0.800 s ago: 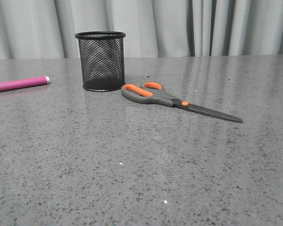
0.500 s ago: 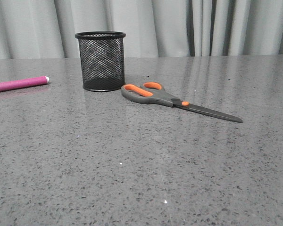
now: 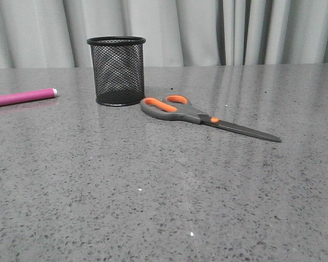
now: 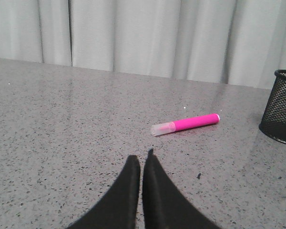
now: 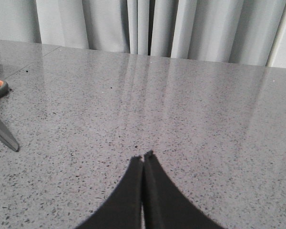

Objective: Put pen and scissors into bin

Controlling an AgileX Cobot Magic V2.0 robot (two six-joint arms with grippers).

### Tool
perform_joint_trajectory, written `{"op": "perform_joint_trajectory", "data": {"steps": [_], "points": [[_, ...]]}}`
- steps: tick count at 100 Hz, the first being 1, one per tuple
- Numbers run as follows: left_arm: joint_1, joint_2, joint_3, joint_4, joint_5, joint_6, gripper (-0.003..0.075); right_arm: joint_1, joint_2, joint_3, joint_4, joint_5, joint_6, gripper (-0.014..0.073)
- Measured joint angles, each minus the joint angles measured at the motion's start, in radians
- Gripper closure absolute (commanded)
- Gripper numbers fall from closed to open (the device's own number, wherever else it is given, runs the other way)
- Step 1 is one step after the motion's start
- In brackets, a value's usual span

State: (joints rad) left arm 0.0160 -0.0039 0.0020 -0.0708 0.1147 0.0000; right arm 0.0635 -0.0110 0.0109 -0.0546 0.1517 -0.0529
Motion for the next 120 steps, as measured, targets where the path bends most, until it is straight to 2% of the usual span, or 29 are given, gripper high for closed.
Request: {"op": "perform_joint_trajectory", "data": {"steps": [19,32,46,70,79,95,108,120], "points": [[0.0,0.0,0.0,-0.006,-0.004,0.0,0.0739,0.0,0.0,0.0,0.006,-0.02,0.0,0.067],[0.0,0.0,0.0,-0.078,-0.027,0.0,0.0739,0.0,0.0,0.0,0.06,-0.04,0.0,0.067],[0.0,0.0,0.0,-0.203,-0.032,0.0,0.0739,0.0,0.0,0.0,0.185,-0.076,0.0,0.067],[0.0,0.0,0.0,-0.483,-0.061,0.0,0.074,0.0,0.0,0.0,0.493,-0.182,0.0,0.066],[0.0,0.0,-0.002,-0.519,-0.055,0.0,0.074,0.0,0.0,-0.005,0.536,-0.168,0.002,0.064],[0.0,0.019,-0.073,-0.449,0.05,0.0,0.074,0.0,0.043,-0.097,0.52,-0.039,-0.013,0.064],[0.0,0.158,-0.227,-0.285,0.187,0.0,0.074,0.0,0.218,-0.242,0.487,0.099,-0.017,0.064],[0.0,0.367,-0.395,-0.151,0.317,0.0,0.0739,0.0,0.451,-0.391,0.462,0.213,-0.021,0.0641]]}}
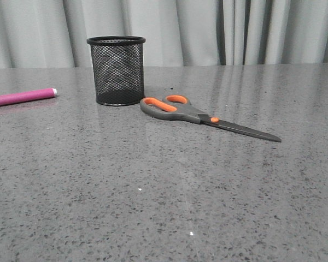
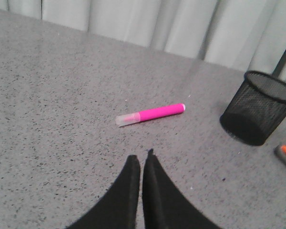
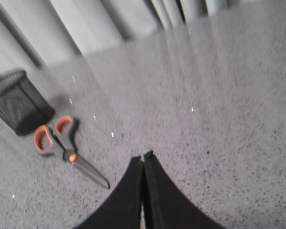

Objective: Put pen and scissors into bin

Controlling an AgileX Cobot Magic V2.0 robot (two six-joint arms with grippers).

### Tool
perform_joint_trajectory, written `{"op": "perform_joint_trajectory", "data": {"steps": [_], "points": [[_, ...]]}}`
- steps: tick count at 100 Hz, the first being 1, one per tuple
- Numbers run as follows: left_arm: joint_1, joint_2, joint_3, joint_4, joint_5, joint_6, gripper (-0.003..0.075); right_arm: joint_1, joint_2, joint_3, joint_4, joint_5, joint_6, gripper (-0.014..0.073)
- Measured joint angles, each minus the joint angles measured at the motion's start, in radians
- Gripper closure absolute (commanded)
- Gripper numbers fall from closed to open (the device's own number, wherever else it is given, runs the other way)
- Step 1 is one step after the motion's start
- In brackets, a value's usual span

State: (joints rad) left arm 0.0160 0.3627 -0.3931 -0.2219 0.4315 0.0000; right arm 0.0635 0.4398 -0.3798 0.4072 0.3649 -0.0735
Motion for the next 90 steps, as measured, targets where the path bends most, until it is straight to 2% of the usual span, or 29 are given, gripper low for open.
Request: {"op": "perform_joint_trajectory", "data": {"steps": [19,33,40,53,59,74,90], "points": [[0.0,0.299,-0.236,0.052,0.168,0.115,0.0738,0.0,0.321,-0.226,-0.016,0.165,-0.019,0.0641],[0.0,0.457,-0.334,0.052,0.234,0.154,0.0722,0.0,0.461,-0.314,-0.017,0.238,-0.027,0.0611],[0.0,0.517,-0.367,0.049,0.249,0.191,0.0658,0.0,0.496,-0.335,-0.018,0.253,-0.036,0.0538],[0.0,0.607,-0.42,0.017,0.257,0.253,0.0447,0.0,0.522,-0.354,-0.02,0.26,-0.057,0.0309],[0.0,0.645,-0.444,-0.001,0.257,0.279,0.0368,0.0,0.523,-0.362,-0.02,0.258,-0.062,0.0239],[0.0,0.73,-0.509,-0.017,0.257,0.34,0.0354,0.0,0.523,-0.364,-0.02,0.242,-0.071,0.0223],[0.0,0.842,-0.594,-0.062,0.257,0.517,0.0353,0.0,0.523,-0.364,-0.02,0.228,-0.095,0.0223]]}}
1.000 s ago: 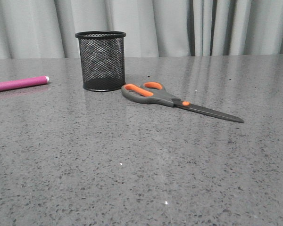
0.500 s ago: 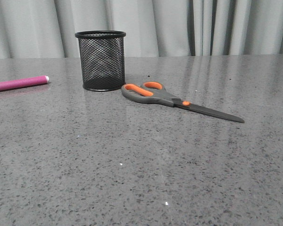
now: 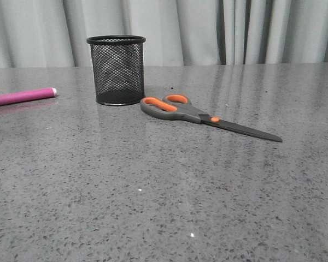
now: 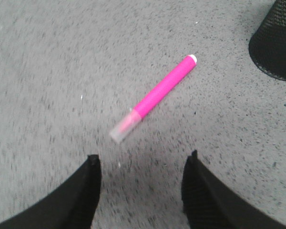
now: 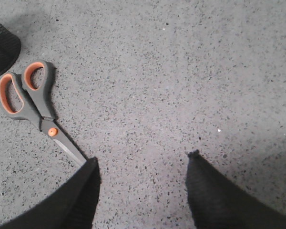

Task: Put pen and scissors into bin
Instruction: 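Lower the left gripper over the pink highlighter and close on it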

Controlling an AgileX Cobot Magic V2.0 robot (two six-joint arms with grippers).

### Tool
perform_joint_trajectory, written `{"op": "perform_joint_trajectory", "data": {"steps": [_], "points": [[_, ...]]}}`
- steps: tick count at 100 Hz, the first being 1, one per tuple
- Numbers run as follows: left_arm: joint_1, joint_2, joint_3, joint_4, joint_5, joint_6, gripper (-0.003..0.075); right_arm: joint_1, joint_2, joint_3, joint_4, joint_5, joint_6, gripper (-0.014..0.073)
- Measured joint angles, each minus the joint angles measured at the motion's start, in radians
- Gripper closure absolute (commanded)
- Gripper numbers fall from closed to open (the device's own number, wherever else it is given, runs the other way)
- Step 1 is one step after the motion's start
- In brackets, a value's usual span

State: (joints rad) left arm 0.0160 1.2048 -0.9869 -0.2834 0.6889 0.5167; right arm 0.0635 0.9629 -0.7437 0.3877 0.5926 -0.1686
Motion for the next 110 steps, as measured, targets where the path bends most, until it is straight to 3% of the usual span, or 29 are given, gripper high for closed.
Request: {"op": "perform_joint_trajectory", "data": {"steps": [38,65,99,104,110], "points": [[0.0,0.408,-0.271,-0.18,0.136,0.557,0.0353,0.0,0.0,0.0,0.0,-0.008,-0.048,0.0223],[-0.002,0.597,-0.423,-0.197,0.196,0.649,0.0353,0.0,0.0,0.0,0.0,-0.008,-0.053,0.0223],[-0.002,0.664,-0.449,-0.206,0.213,0.705,0.0359,0.0,0.0,0.0,-0.001,-0.008,-0.056,0.0223],[-0.002,0.667,-0.452,-0.21,0.217,0.705,0.0395,0.0,0.0,0.0,-0.001,-0.008,-0.056,0.0223],[-0.002,0.671,-0.455,-0.215,0.227,0.705,0.0509,0.0,0.0,0.0,-0.001,-0.008,-0.056,0.0223]]}}
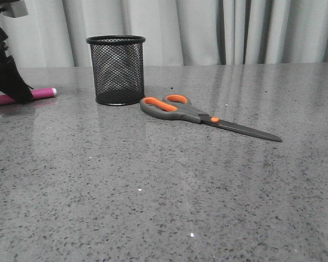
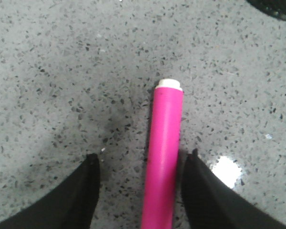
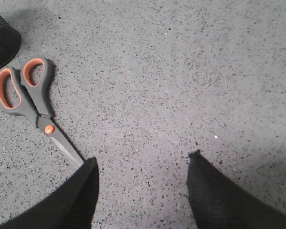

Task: Put pen and scissors into bin
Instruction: 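Lower the left gripper over the pink highlighter and close on it, then lift the pink highlighter with the left gripper toward the mesh cup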

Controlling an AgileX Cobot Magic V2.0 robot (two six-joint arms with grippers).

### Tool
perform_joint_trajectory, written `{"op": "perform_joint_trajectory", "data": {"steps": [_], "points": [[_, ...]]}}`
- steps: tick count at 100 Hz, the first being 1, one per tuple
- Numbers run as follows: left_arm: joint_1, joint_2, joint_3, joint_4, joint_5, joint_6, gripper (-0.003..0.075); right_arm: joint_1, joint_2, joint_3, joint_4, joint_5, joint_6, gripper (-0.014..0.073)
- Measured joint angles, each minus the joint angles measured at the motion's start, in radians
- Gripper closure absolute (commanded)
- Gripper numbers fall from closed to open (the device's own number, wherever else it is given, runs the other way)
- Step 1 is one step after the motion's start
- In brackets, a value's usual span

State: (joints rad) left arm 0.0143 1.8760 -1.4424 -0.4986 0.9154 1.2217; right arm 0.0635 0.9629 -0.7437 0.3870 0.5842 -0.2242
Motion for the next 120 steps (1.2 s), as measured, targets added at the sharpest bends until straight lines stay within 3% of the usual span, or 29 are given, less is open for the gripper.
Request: {"op": "perform_joint_trajectory", "data": {"steps": [9,45,64,78,104,120], "points": [[0.0,0.002,0.0,-0.005,0.018,0.0,0.0739,0.0,0.0,0.0,0.0,0.0,0.0,0.0223],[-0.002,-0.031,-0.11,-0.068,0.121,0.008,0.0739,0.0,0.001,0.0,0.0,0.006,0.0,0.0223],[-0.012,-0.133,-0.197,-0.291,0.127,0.02,0.074,0.0,0.001,0.0,0.0,0.009,0.0,0.0223],[-0.091,-0.145,-0.209,-0.427,0.113,0.062,0.0739,0.0,0.001,0.0,0.0,0.009,0.0,0.0223],[-0.307,-0.115,-0.209,-0.453,-0.081,0.11,0.0739,0.0,0.001,0.0,0.0,0.012,0.0,0.0223],[-0.336,-0.065,-0.209,-0.442,-0.14,0.122,0.0739,0.0,0.001,-0.001,0.0,0.014,0.0,0.0223]]}}
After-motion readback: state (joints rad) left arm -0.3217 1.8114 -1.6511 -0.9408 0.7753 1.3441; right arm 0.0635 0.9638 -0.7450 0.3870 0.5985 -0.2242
